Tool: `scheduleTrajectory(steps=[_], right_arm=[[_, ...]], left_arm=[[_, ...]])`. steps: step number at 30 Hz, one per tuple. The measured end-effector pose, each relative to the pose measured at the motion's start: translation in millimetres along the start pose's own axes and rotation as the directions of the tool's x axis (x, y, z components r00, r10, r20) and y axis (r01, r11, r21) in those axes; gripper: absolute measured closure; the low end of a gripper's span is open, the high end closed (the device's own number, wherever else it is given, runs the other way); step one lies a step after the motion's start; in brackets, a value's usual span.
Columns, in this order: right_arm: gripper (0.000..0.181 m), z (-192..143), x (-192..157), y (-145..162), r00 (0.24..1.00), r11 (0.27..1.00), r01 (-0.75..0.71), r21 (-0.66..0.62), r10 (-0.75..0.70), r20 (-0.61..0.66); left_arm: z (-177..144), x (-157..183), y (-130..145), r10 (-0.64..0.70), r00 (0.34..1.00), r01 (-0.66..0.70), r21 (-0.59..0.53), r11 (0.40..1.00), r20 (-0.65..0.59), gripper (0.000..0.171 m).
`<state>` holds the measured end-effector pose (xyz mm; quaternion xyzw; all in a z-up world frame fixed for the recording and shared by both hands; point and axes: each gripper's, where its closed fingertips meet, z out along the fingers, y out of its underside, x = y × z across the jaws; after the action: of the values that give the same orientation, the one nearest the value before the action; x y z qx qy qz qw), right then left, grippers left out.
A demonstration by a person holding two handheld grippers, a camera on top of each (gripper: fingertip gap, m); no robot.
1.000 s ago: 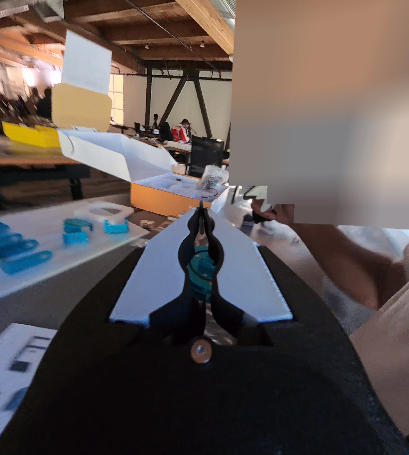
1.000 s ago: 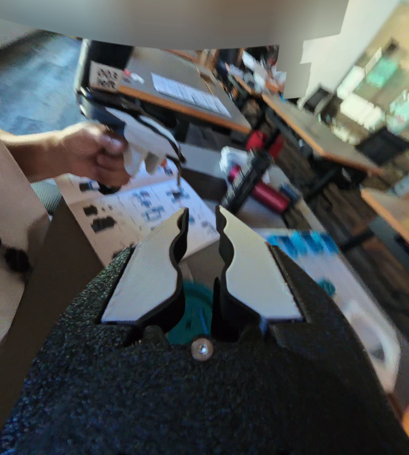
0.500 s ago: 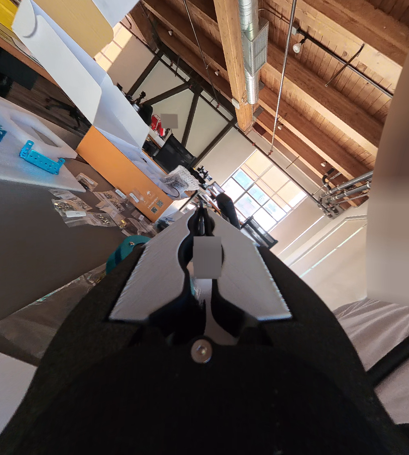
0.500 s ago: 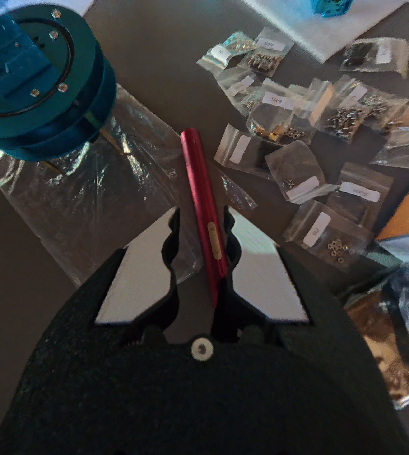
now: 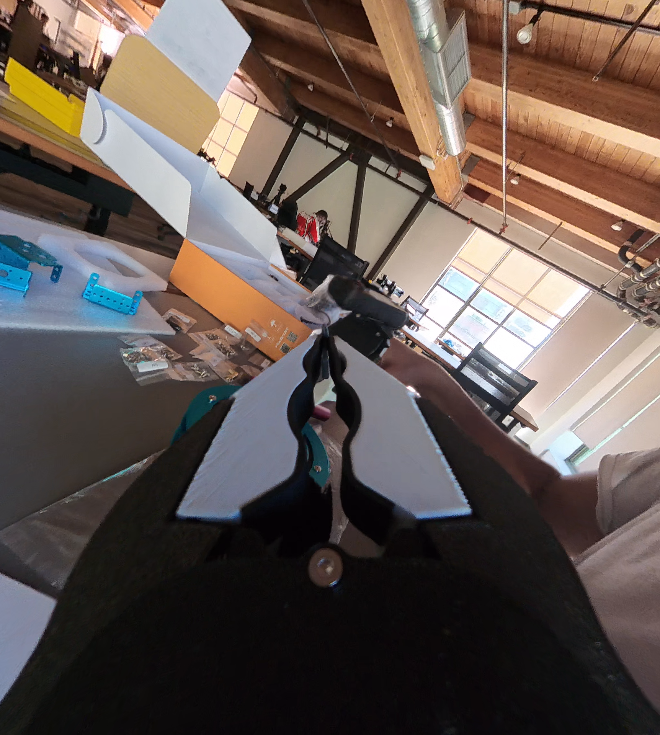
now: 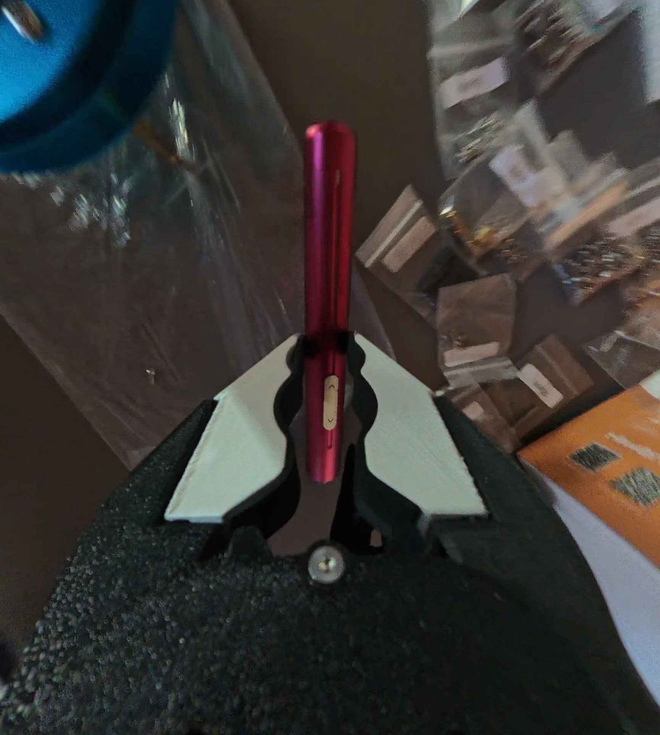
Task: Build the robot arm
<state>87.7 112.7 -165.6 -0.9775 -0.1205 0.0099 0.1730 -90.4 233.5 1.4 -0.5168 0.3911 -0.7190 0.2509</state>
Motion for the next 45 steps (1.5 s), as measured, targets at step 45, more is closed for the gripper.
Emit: scheduleTrajectory(steps=[45], right_arm=[[0.163,-305,-132,-195,0.954,-0.639,-0.300,0.709,-0.202,0.222]], left_arm=[[4,69,-96,-0.497,0.650,0.743,0.345,0.573,-0.575,0.171]])
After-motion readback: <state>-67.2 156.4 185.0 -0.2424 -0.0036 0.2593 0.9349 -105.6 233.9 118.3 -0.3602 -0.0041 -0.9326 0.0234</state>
